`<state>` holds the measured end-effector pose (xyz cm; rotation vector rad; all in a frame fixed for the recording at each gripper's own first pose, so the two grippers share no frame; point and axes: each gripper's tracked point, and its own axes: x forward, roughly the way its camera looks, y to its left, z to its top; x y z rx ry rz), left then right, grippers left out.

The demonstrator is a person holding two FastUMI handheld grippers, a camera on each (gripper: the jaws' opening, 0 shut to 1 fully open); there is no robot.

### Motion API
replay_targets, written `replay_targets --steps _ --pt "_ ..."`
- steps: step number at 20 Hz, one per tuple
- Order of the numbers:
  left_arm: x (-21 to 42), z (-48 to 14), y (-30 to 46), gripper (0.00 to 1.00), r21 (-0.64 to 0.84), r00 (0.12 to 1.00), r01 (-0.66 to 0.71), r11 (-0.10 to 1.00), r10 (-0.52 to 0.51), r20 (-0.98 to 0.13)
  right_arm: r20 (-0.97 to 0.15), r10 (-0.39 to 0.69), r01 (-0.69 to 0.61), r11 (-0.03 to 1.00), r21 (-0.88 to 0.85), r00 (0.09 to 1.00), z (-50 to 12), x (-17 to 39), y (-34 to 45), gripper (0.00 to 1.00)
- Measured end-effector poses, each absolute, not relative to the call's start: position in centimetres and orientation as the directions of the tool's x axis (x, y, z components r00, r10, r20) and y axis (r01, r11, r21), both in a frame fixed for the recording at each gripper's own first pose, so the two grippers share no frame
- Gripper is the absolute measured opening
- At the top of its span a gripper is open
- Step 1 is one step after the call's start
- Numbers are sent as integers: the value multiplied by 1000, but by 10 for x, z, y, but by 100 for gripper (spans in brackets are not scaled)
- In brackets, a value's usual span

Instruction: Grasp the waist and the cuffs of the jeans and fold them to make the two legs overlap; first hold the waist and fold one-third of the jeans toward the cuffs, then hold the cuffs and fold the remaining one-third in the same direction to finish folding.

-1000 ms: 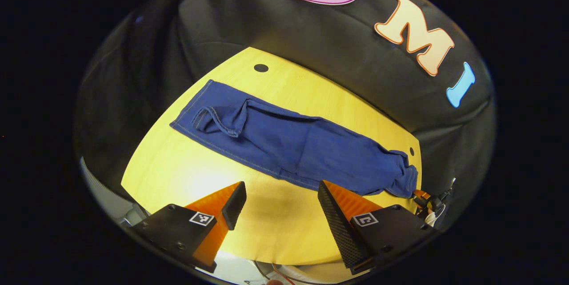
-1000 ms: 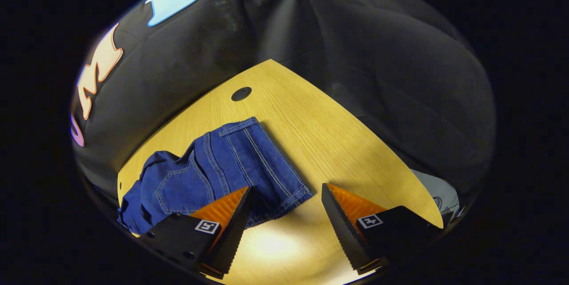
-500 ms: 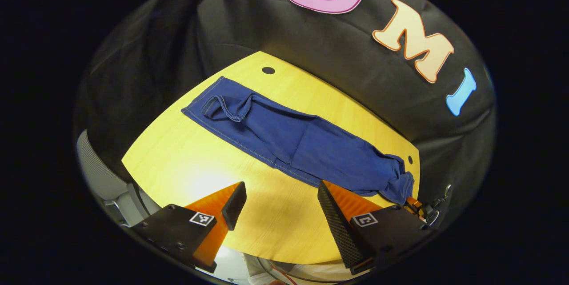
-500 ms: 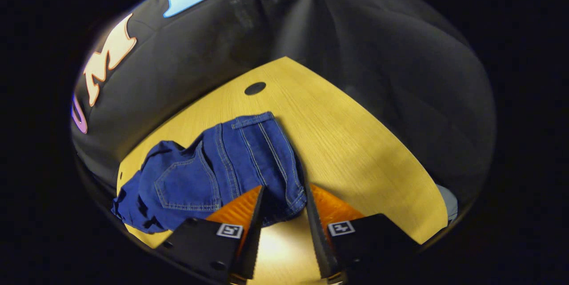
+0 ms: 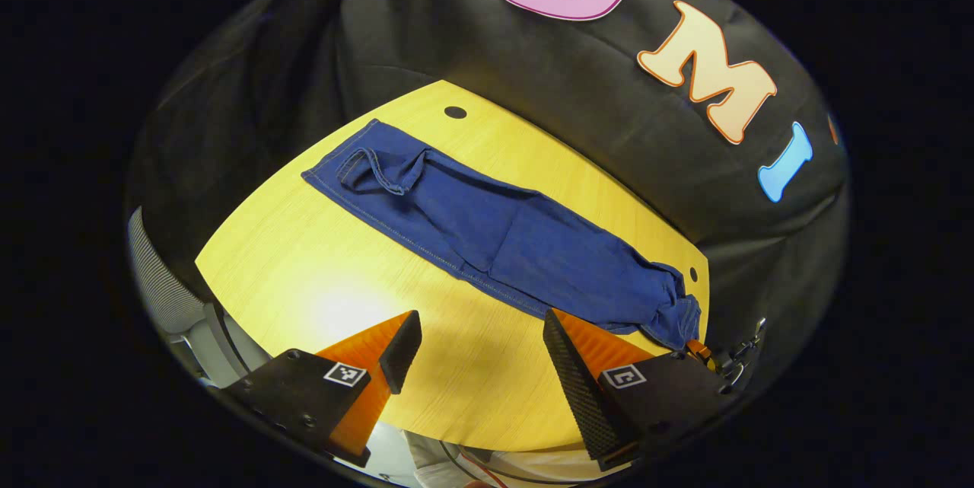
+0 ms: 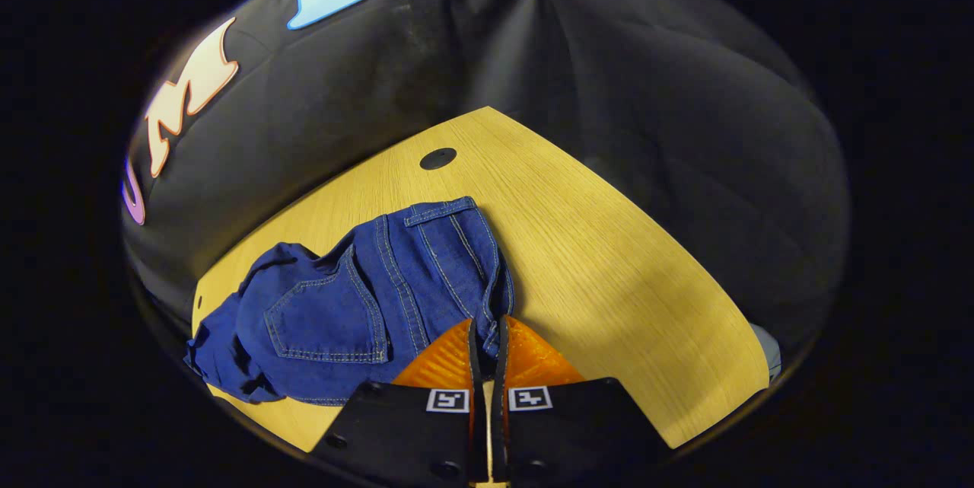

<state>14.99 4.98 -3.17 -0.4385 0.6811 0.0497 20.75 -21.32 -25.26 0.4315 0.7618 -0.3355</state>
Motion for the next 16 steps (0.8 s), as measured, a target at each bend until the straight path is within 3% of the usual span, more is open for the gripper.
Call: replay_targets --steps 9,16 --pt "181 -33 93 96 -395 766 -51 917 -218 -604 -631 -286 502 843 192 721 -169 198 -201 1" --pt "212 -36 139 96 -369 752 48 928 -276 -598 -520 -372 497 859 121 769 -84 171 -164 4"
